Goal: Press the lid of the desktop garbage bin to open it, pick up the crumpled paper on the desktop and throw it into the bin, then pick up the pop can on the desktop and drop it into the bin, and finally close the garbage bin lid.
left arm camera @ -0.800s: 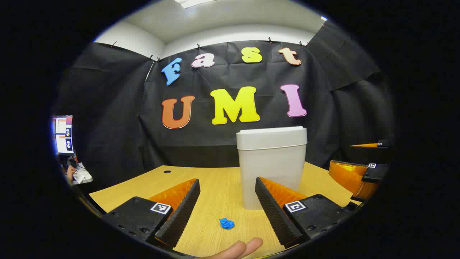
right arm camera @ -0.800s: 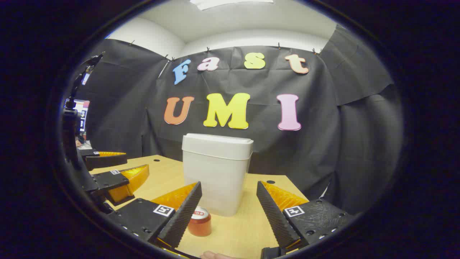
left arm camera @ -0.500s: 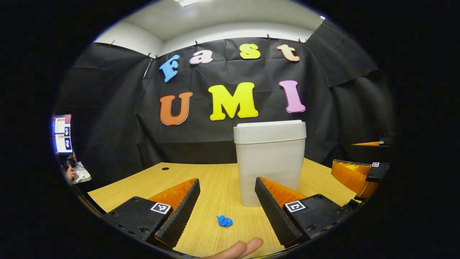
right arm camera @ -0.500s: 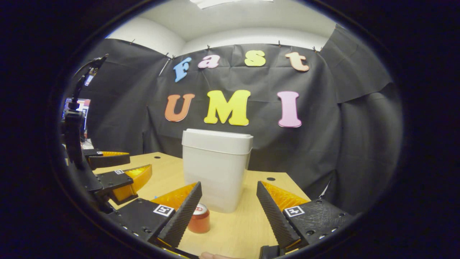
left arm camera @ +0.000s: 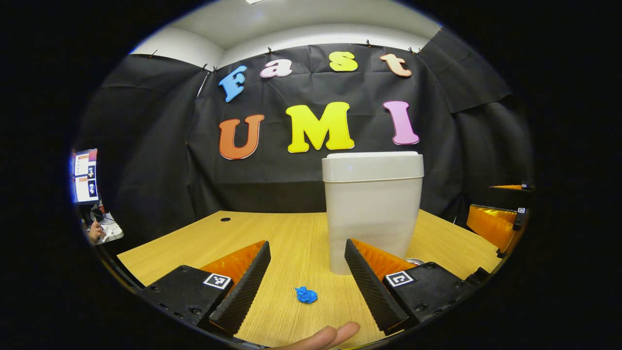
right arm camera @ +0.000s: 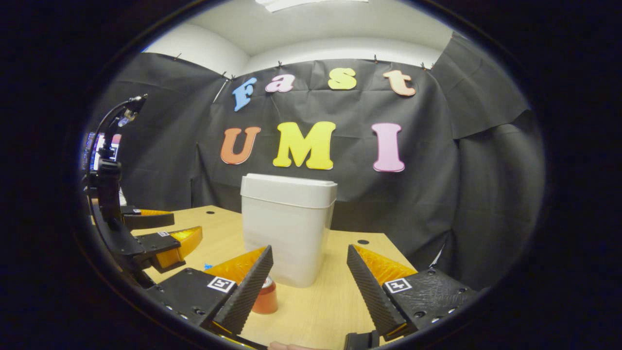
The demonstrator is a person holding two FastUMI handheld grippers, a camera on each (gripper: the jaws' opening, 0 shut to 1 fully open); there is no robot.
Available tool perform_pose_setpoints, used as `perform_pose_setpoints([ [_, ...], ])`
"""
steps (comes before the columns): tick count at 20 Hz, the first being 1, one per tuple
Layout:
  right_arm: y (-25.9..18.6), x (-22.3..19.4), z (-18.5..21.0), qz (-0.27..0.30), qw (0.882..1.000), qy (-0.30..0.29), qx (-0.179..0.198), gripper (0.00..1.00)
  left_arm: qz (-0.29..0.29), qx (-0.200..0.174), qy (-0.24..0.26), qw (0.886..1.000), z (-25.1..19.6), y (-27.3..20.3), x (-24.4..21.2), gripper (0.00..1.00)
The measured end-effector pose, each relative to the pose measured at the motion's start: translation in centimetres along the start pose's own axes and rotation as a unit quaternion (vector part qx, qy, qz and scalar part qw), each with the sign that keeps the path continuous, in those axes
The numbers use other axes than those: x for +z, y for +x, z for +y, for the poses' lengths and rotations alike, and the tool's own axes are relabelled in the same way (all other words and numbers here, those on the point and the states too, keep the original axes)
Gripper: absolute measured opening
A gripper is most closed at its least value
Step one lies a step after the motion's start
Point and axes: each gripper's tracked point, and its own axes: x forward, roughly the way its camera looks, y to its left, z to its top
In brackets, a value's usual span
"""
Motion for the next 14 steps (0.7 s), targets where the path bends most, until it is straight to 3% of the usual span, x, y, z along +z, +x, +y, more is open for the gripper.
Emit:
perform_pose_setpoints([
  [8, 3.0, 2.3, 0.5, 0.008, 0.999, 0.03, 0.017, 0.96, 0.007, 0.006, 0.004, 1.0, 1.4, 0.8, 0.1, 0.99],
  [14, 6.5, 8.3, 1.5, -0.007, 0.999, 0.026, 0.024, 0.67, 0.015, -0.003, 0.005, 1.0, 1.9, 0.7, 0.3, 0.99],
])
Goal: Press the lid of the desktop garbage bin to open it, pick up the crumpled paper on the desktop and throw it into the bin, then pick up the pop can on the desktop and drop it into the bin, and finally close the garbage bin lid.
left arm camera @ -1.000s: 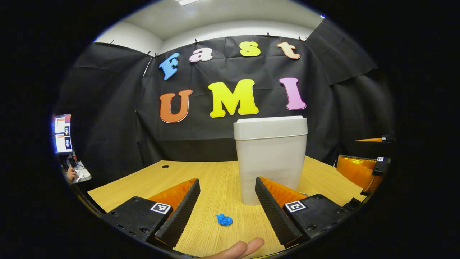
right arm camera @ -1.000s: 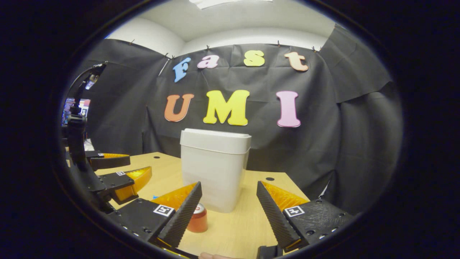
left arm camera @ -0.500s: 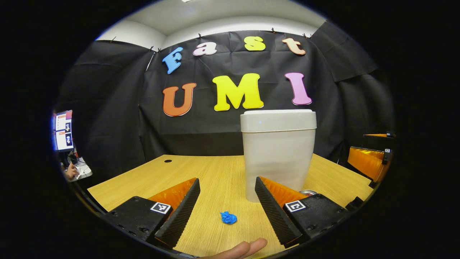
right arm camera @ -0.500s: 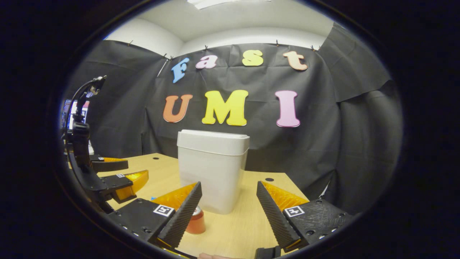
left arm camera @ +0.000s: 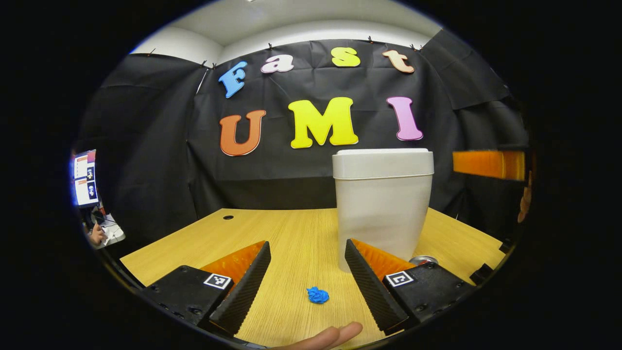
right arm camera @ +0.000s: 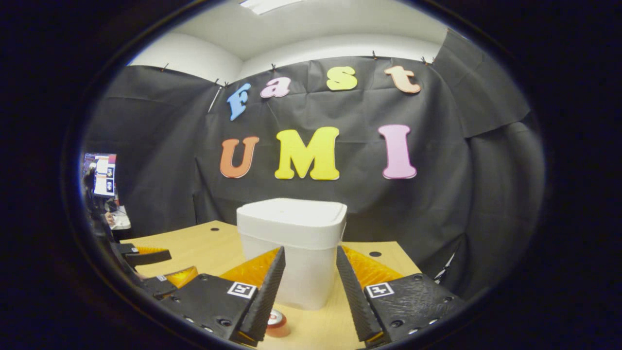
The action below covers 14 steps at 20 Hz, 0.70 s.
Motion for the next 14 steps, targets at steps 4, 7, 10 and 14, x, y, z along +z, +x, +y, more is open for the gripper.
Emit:
perform_pose_setpoints([
  [4, 2.9, 3.2, 3.5, -0.008, 0.999, -0.031, 0.039, 0.37, 0.014, -0.004, -0.016, 1.0, 0.4, 0.4, -0.6, 0.99],
  [7, 5.3, 3.6, 4.4, 0.007, 0.999, -0.038, 0.032, 0.05, 0.019, 0.005, -0.019, 1.0, 1.3, 1.0, -0.6, 0.99],
  [10, 7.4, 2.4, 5.0, 0.039, 0.998, -0.036, 0.023, 0.02, 0.03, 0.014, -0.013, 0.999, 2.4, 1.8, -1.3, 0.99],
  [14, 9.8, 2.4, 5.4, 0.06, 0.998, -0.011, 0.013, 0.0, 0.044, 0.028, -0.021, 0.998, 3.9, 2.5, -2.1, 0.99],
])
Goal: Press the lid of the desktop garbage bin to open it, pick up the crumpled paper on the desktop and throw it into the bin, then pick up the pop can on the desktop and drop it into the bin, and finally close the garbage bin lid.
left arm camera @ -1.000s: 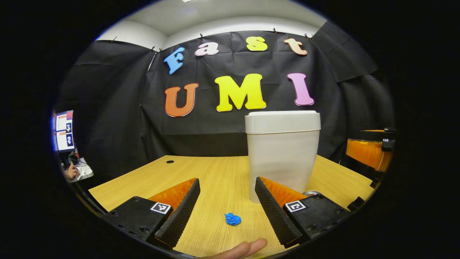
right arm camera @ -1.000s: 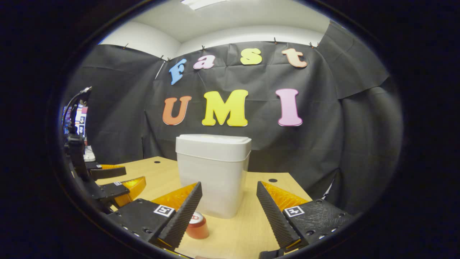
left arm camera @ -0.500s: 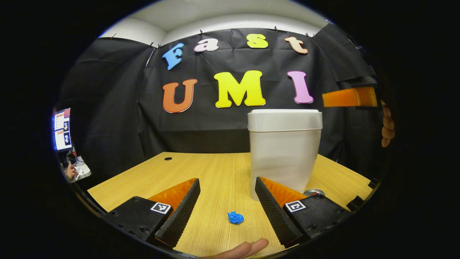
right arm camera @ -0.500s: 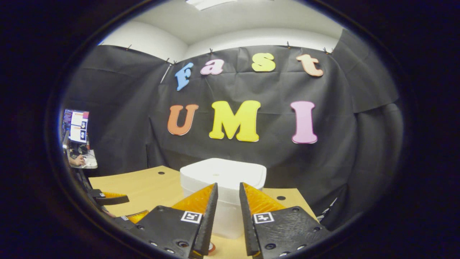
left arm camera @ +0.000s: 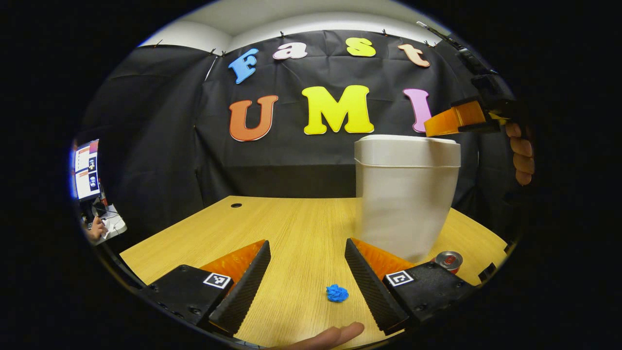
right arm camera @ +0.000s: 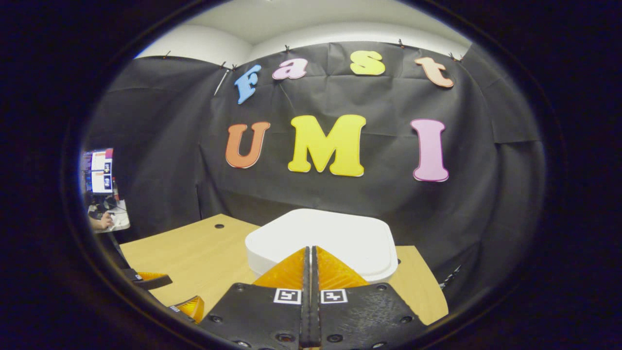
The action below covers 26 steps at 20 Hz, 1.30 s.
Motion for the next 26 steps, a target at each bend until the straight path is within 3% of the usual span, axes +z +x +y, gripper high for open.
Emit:
perform_pose_setpoints([
  [2, 1.0, -0.4, -0.8, 0.01, 1.0, 0.008, -0.021, 0.0, 0.007, 0.003, -0.002, 1.0, 0.4, 0.4, -0.4, 0.99],
  [8, 0.8, -1.5, -0.9, 0.031, 0.999, 0.018, -0.03, 0.01, 0.022, 0.005, -0.009, 1.0, 0.8, 0.6, -0.9, 0.99],
  [10, 0.1, -1.3, -0.8, 0.009, 0.999, 0.011, -0.037, 0.01, 0.015, 0.003, -0.003, 1.0, 0.7, 0.4, -0.4, 0.99],
  [12, -2.2, -1.1, -1.9, -0.019, 0.997, -0.006, -0.073, 0.0, 0.004, 0.001, 0.004, 1.0, 0.6, 0.3, 0.1, 0.99],
  [17, -7.1, -2.3, -0.4, -0.048, 0.997, 0.042, -0.044, 0.0, 0.015, -0.001, 0.003, 1.0, 0.6, 0.5, -0.6, 0.99],
  [22, -10.7, -3.3, 0.7, -0.069, 0.997, 0.035, -0.024, 0.0, 0.021, -0.004, 0.004, 1.0, 0.6, 0.5, -0.9, 0.99],
  [26, -12.4, -5.7, 0.0, -0.061, 0.998, 0.016, -0.031, 0.0, 0.026, -0.013, 0.007, 1.0, -0.1, 0.7, -1.3, 0.99],
])
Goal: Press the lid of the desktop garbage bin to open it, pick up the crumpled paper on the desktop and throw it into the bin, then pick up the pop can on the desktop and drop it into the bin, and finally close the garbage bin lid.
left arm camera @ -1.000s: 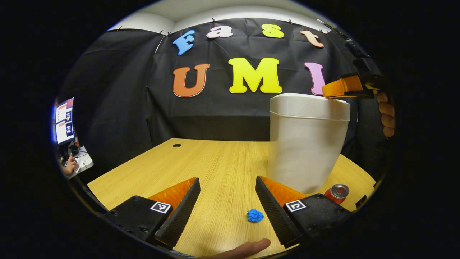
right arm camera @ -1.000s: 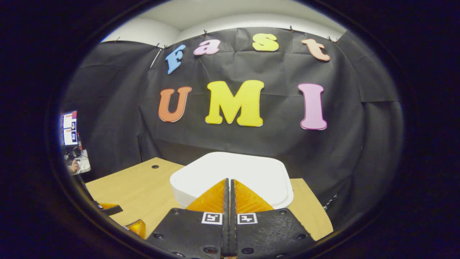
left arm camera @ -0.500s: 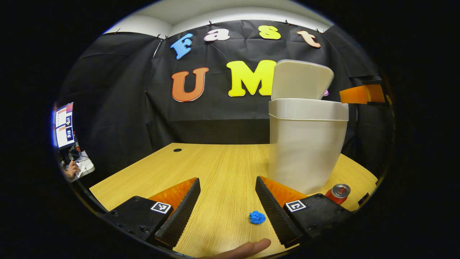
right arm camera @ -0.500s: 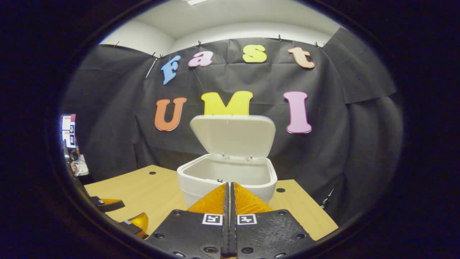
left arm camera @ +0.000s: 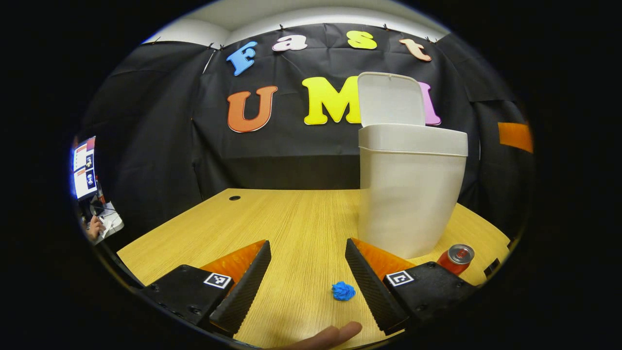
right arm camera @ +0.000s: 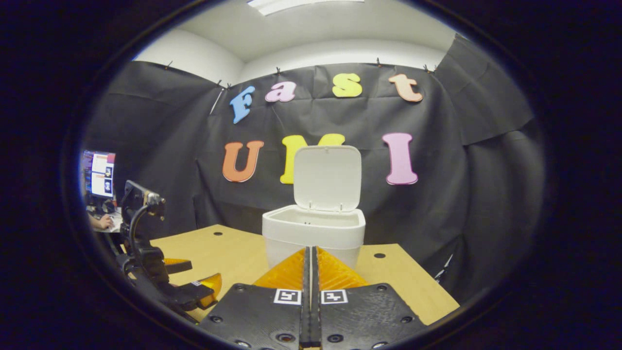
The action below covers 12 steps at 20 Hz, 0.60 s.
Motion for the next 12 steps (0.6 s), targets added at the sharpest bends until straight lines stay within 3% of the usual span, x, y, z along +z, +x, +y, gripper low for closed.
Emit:
perform_pose_setpoints([
  [2, -1.2, -0.8, 0.5, 0.002, 1.0, 0.008, 0.016, 0.06, 0.009, -0.001, -0.004, 1.0, -0.4, 0.3, -0.9, 0.99],
  [3, -1.6, -0.9, 0.6, -0.002, 1.0, 0.011, 0.021, 0.17, 0.022, -0.001, -0.003, 1.0, -0.7, 0.6, -1.6, 0.99],
  [4, -2.1, -1.5, 0.1, -0.004, 1.0, 0.012, 0.017, 0.35, 0.035, 0.001, -0.001, 0.999, -0.9, 0.8, -2.2, 0.99],
  [5, -2.6, -1.9, -0.1, -0.003, 1.0, 0.011, 0.014, 0.41, 0.041, -0.001, 0.001, 0.999, -1.3, 1.1, -2.7, 1.0],
  [6, -2.4, -2.2, 0.0, -0.001, 1.0, 0.008, 0.012, 0.57, 0.05, -0.007, 0.002, 0.999, -2.0, 1.3, -3.4, 0.99],
  [7, -2.3, -2.4, 0.0, 0.004, 1.0, 0.007, 0.011, 0.61, 0.062, -0.022, 0.003, 0.998, -2.8, 1.8, -4.2, 1.0],
  [10, -2.1, -3.4, 0.4, 0.018, 1.0, 0.003, 0.011, 0.97, 0.116, -0.055, -0.012, 0.992, -4.5, 2.3, -7.3, 0.99],
  [12, -1.9, -4.4, 0.8, 0.035, 0.999, 0.0, 0.007, 0.98, 0.131, -0.055, -0.01, 0.99, -4.4, 2.5, -8.3, 1.0],
])
